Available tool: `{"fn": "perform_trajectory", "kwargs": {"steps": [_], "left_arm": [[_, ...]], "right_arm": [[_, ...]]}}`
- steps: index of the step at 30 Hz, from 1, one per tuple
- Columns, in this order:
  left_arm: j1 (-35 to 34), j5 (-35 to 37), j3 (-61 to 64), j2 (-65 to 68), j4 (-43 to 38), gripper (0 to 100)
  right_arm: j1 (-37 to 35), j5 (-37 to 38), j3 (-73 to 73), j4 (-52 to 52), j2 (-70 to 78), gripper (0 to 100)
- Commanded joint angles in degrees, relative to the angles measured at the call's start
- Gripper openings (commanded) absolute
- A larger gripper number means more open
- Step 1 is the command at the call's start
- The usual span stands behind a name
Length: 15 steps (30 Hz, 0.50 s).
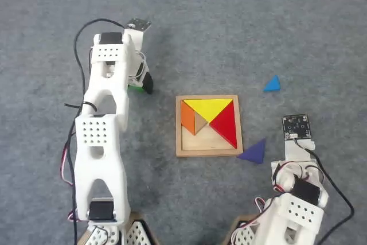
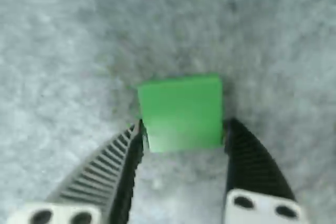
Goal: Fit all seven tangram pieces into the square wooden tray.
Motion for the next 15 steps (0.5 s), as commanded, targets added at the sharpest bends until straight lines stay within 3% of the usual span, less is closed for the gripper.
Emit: {"fn": "perform_trajectory", "kwargs": {"steps": [1, 15], "left_arm": [[0.0, -0.53, -0.31, -0.09, 2.11, 21], [3.34, -0.44, 1.71, -1.41, 9.23, 10]], "right_arm": [[-0.13, 0.62, -0.35, -0.13, -0.92, 4.8], [-0.13, 0.62, -0.35, -0.13, -0.92, 4.8]]}}
